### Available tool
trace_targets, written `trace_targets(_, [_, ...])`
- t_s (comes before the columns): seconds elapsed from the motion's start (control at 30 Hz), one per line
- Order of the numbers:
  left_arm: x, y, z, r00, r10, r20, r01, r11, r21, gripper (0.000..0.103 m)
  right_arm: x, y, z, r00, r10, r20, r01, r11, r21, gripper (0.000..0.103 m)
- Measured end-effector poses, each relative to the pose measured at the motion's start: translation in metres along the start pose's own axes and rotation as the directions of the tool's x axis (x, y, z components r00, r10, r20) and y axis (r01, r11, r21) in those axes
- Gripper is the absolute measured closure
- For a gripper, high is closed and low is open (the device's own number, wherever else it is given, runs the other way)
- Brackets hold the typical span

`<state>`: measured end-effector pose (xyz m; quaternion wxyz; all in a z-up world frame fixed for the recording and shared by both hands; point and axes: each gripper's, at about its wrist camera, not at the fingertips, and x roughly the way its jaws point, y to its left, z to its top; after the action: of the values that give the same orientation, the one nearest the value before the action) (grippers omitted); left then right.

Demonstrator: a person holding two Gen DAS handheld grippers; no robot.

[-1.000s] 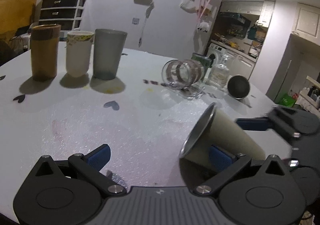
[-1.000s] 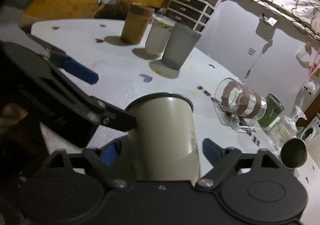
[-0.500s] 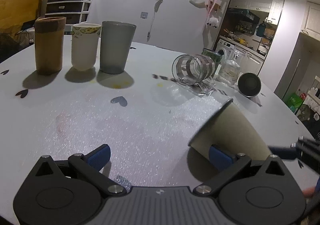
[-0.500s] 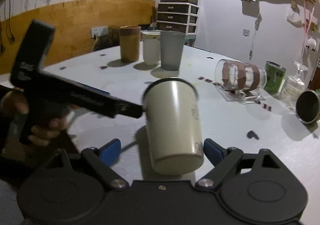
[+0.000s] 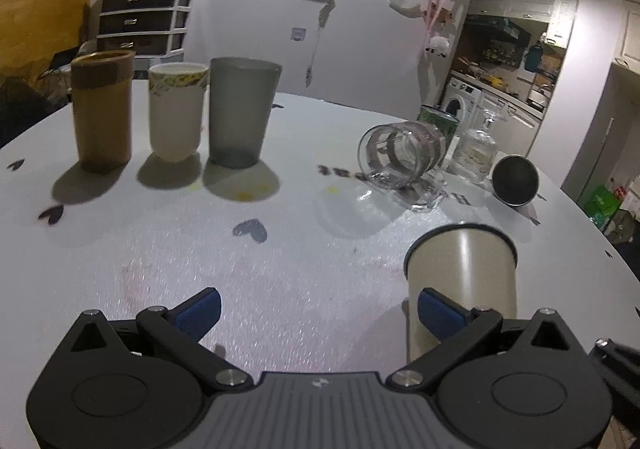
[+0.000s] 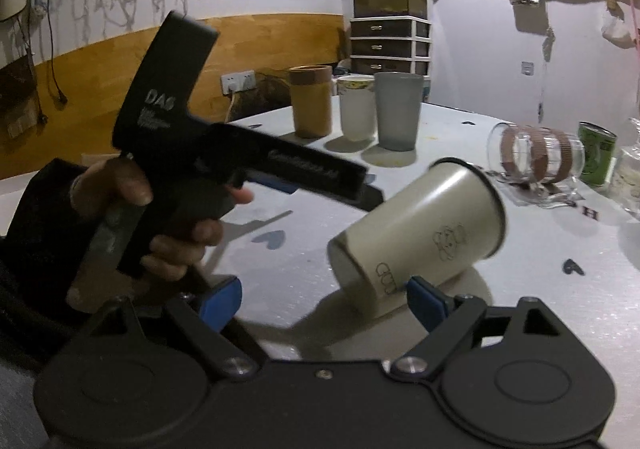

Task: Flip cup upright
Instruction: 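Lift the beige cup with the right gripper and rotate it toward the left gripper, then grasp the beige cup with the left gripper while the right gripper releases it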

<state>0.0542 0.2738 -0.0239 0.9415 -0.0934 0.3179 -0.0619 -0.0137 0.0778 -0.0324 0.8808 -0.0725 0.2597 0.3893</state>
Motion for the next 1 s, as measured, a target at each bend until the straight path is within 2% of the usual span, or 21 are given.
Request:
trace_targets(0.17, [-0.004, -0.006, 0.026, 0.989, -0.137, -0.061, 0.137, 0.991, -0.001, 0.001, 0.001, -0.008, -0.003, 1.000, 0.004, 0.003, -0.004, 0.998, 0.058, 0.017])
trace_targets(0.3, [0.006, -0.030, 0.048, 0.967, -0.199, -0.158, 0.214, 0.973, 0.086, 0.008, 0.001, -0.011, -0.005, 1.000, 0.013, 0.013, -0.014, 0.997, 0.072, 0.017])
trace_targets(0.37, [0.019, -0.044, 0.054, 0.948, -0.211, -0.239, 0.248, 0.959, 0.138, 0.013, 0.002, -0.011, -0.005, 1.000, 0.013, 0.013, -0.013, 0.997, 0.077, 0.018])
trace_targets(0.43, [0.034, -0.055, 0.058, 0.928, -0.193, -0.320, 0.256, 0.952, 0.168, 0.015, 0.002, -0.013, -0.007, 1.000, 0.008, 0.012, -0.008, 0.997, 0.081, 0.018])
trace_targets(0.53, [0.053, -0.063, 0.064, 0.900, -0.185, -0.394, 0.266, 0.950, 0.163, 0.015, 0.002, -0.016, -0.008, 1.000, 0.006, 0.017, -0.007, 0.996, 0.093, 0.018])
trace_targets(0.73, [0.081, -0.077, 0.061, 0.866, -0.128, -0.483, 0.240, 0.954, 0.178, 0.016, 0.000, -0.022, -0.012, 1.000, -0.001, 0.025, -0.002, 0.993, 0.115, 0.018])
trace_targets(0.83, [0.091, -0.081, 0.059, 0.857, -0.114, -0.502, 0.224, 0.961, 0.165, 0.016, -0.002, -0.021, -0.014, 1.000, -0.003, 0.028, 0.000, 0.993, 0.119, 0.018])
trace_targets(0.93, [0.093, -0.078, 0.058, 0.851, -0.153, -0.503, 0.239, 0.964, 0.113, 0.024, -0.003, -0.023, -0.014, 1.000, -0.011, 0.029, 0.008, 0.992, 0.124, 0.018])
trace_targets(1.0, [0.090, -0.076, 0.058, 0.857, -0.151, -0.492, 0.231, 0.967, 0.105, 0.024, -0.003, -0.022, -0.013, 0.999, -0.020, 0.030, 0.016, 0.991, 0.131, 0.018])
